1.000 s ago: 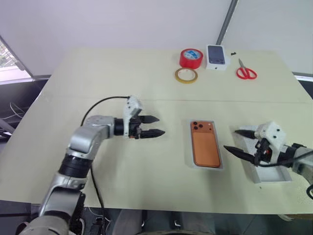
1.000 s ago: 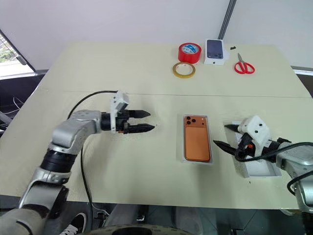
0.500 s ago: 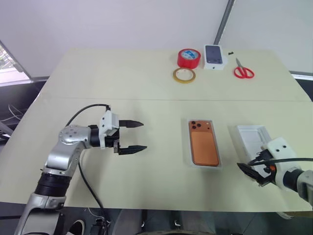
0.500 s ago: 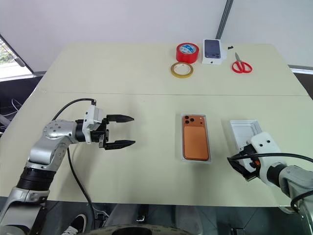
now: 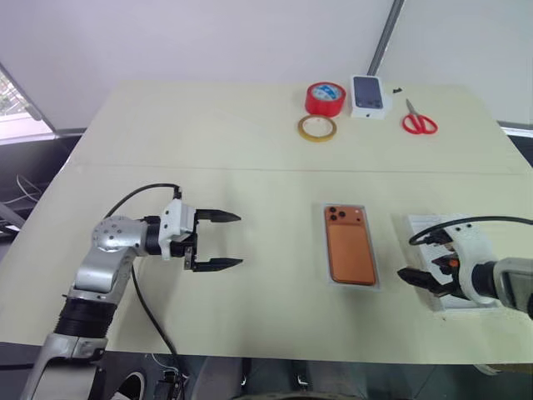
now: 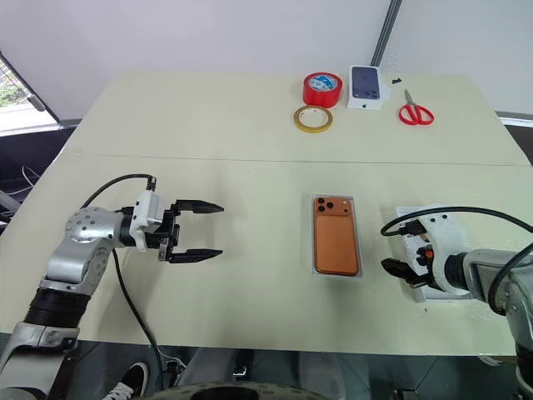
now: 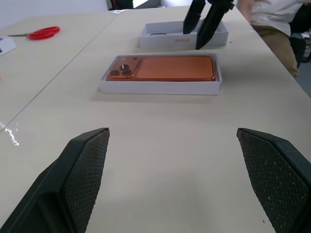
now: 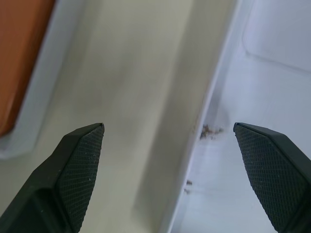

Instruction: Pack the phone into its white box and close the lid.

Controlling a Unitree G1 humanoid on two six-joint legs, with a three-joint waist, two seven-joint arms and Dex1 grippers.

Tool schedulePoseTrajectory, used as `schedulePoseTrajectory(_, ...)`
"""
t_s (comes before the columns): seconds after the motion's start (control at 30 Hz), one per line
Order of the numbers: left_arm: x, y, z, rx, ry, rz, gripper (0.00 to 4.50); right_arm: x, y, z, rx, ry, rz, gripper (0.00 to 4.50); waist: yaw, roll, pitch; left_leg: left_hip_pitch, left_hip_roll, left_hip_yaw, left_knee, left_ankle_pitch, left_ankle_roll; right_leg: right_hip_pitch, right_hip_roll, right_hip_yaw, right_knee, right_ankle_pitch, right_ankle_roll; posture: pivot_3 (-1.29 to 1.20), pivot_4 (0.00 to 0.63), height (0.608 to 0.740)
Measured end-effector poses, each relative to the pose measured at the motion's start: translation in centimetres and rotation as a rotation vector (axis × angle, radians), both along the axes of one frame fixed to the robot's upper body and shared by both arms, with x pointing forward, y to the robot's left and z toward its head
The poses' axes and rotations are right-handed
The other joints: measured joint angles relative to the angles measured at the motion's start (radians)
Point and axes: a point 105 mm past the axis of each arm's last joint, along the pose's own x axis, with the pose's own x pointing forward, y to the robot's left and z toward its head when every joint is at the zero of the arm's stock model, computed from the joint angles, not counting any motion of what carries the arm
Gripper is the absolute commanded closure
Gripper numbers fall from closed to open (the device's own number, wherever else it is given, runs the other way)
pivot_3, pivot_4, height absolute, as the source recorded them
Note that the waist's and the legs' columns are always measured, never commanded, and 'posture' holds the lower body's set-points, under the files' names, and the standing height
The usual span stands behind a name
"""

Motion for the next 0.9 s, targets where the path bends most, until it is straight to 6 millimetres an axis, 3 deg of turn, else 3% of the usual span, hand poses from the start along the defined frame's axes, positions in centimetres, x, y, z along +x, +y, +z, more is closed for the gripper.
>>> schedulePoseTrajectory(0.17,-0.55,0.05,-0.58,-0.003,0.010,0.017,0.10,0.02,0.23,-0.34,0.019,0.033,0.011,0.04,-0.003,0.000,0.000,0.000,0.000,0.000,0.000,0.000,0.000,0.000,0.000,0.000,0.001,0.000,0.000,0.00,0.150,0.740)
schedulePoseTrajectory(0.27,-0.74,-0.04,-0.63,-0.005,0.005,0.022,0.09,0.29,0.27,-0.24,0.022,0.029,0.007,0.84,0.000,0.000,0.000,0.000,0.000,0.000,0.000,0.000,0.000,0.000,0.000,0.000,0.000,0.000,0.000,0.00,0.150,0.740)
schedulePoseTrajectory(0.5,-0.68,-0.30,-0.47,-0.012,-0.008,0.041,0.09,0.53,-0.22,-0.65,-0.011,0.037,-0.027,4.41,0.001,0.000,0.000,0.000,0.000,0.000,0.000,0.000,0.000,0.000,0.000,0.000,0.000,0.000,0.000,0.00,0.150,0.740)
schedulePoseTrajectory(0.9,-0.64,-0.72,-0.60,-0.011,0.001,0.045,0.09,0.71,-0.08,-0.78,-0.007,0.019,-0.045,4.47,-0.002,-0.001,-0.001,0.001,0.000,0.000,0.000,0.000,0.000,0.001,0.000,0.000,0.000,0.000,0.000,0.00,0.150,0.740)
